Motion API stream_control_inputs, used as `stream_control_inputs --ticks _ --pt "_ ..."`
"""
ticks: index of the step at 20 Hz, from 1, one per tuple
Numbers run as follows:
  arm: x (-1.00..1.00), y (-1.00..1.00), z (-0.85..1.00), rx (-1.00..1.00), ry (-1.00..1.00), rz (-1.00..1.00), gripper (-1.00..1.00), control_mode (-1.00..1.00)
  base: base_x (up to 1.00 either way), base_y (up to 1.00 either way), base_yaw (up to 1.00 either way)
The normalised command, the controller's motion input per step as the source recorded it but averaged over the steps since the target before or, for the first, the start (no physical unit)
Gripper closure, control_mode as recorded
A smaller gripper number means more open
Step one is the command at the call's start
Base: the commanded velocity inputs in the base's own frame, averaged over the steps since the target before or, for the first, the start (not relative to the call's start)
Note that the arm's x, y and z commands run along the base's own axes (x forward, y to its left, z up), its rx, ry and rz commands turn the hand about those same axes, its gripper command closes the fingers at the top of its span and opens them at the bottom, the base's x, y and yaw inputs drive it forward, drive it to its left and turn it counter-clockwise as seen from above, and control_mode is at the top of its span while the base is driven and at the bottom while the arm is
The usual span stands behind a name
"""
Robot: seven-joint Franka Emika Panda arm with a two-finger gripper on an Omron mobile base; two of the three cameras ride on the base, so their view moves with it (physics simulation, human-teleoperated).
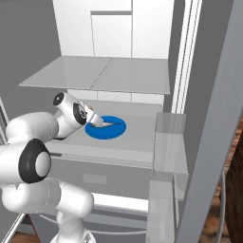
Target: Retrieve the fish from the fridge and place it on the saucepan with marinade on the stove.
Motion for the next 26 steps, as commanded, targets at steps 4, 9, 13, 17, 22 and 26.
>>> stream_control_inputs --ticks 4,9,13,17,22,26 --pt "0.01 0.0 -0.02 0.0 0.0 -0.03 -1.0 -1.0 0.0 0.0 0.0" --pt "0.0 0.0 -0.02 0.0 0.0 -0.03 -1.0 -1.0 0.0 0.0 0.0" --pt "0.0 0.0 0.0 0.0 0.0 -0.03 -1.0 -1.0 0.0 0.0 0.0" --pt "0.0 0.0 0.0 0.0 0.0 -0.02 -1.0 -1.0 0.0 0.0 0.0" --pt "0.02 0.0 0.0 0.0 0.0 -0.03 -1.0 -1.0 0.0 0.0 0.0" --pt "0.0 0.0 0.0 0.0 0.0 -0.03 -1.0 -1.0 0.0 0.0 0.0"
